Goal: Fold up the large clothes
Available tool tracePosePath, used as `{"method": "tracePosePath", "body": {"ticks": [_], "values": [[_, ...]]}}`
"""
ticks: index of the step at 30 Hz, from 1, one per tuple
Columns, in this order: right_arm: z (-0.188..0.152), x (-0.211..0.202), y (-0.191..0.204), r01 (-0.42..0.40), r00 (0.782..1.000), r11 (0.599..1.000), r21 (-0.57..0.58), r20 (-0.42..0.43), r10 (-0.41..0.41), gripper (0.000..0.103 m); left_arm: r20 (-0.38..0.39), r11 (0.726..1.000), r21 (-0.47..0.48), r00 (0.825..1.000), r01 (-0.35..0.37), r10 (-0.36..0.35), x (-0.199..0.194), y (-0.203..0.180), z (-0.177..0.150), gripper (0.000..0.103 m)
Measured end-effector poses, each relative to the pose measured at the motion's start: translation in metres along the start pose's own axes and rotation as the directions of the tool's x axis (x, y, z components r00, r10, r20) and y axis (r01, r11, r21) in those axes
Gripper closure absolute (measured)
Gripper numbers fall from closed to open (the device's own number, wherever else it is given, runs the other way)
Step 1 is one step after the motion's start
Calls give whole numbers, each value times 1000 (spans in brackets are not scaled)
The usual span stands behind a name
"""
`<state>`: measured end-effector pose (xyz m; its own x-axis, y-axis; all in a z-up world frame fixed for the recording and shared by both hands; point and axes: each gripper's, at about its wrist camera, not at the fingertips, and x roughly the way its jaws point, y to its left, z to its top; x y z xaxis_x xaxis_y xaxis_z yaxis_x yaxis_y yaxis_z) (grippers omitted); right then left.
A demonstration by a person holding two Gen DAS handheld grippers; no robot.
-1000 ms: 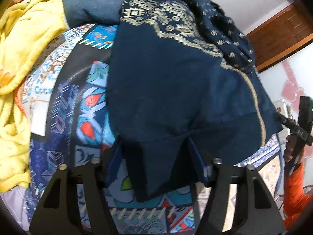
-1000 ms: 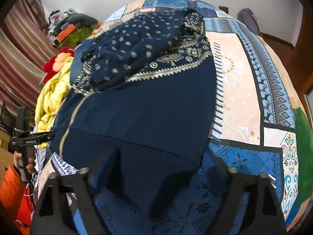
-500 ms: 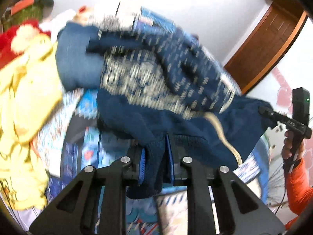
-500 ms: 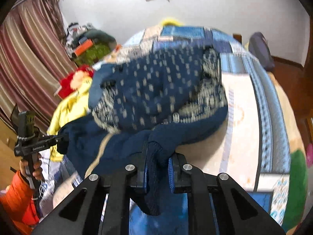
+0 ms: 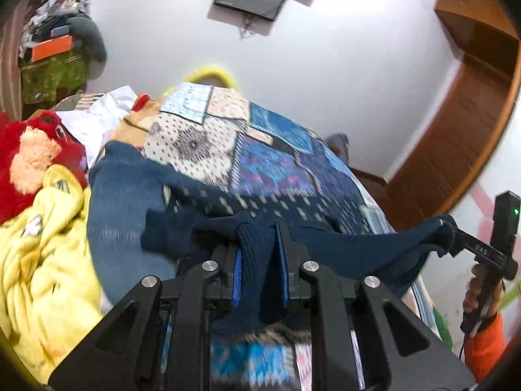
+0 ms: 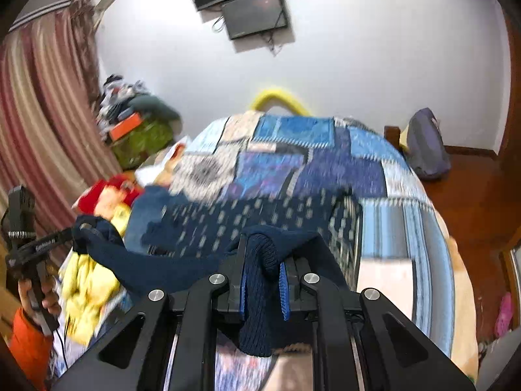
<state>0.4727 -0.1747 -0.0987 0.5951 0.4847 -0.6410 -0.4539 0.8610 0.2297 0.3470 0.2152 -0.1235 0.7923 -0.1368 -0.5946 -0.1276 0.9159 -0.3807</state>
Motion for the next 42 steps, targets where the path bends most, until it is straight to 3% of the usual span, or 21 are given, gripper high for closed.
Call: {"method": "tracePosePath", "body": {"ticks": [3,7,11,14,17,22,27,29,30,31,32,35,37,40,42], "values": [[26,41,-11,42,999,999,13,16,-43,91,-11,998,-31,998,-60,60,39,14,17,85],[44,112,-27,101,994,995,17,-44,-100,91,-58,991,-75,993,-111,107,92,37,27,85],[38,177,-45,158,978,987,22,-141,-154,91,-138,980,-75,975,-184,172,146,57,21,85],[25,200,-64,153,975,986,65,-173,-140,90,-187,974,-50,960,-223,210,171,65,11,84],[21,195,-74,129,982,989,78,-151,-116,90,-202,973,-15,953,-232,224,179,67,4,81],[34,160,-60,180,980,983,-29,-80,-182,90,-189,970,99,953,-223,238,164,46,13,79],[61,116,-43,212,977,977,-31,25,-211,90,-165,954,191,951,-231,263,137,19,31,76],[69,106,-35,225,974,973,-40,42,-224,90,-144,950,201,952,-238,269,127,13,39,67],[73,104,-32,225,974,973,-44,36,-224,90,-130,947,203,951,-250,279,124,10,41,51],[77,105,-31,223,975,974,-48,17,-223,90,-100,935,210,945,-284,310,120,9,45,33],[81,110,-31,221,975,974,-50,-22,-222,90,-73,923,215,937,-319,341,117,9,49,28],[86,134,-42,242,958,970,-20,-156,-243,90,-107,913,209,919,-351,378,126,22,55,26],[80,157,-57,284,924,959,-7,-264,-276,90,-141,915,188,912,-357,385,131,33,52,26],[64,177,-75,280,897,960,17,-361,-255,90,-162,938,156,929,-309,332,128,42,41,26],[51,183,-80,262,898,965,9,-370,-240,90,-175,947,174,938,-270,300,125,39,28,26]]}}
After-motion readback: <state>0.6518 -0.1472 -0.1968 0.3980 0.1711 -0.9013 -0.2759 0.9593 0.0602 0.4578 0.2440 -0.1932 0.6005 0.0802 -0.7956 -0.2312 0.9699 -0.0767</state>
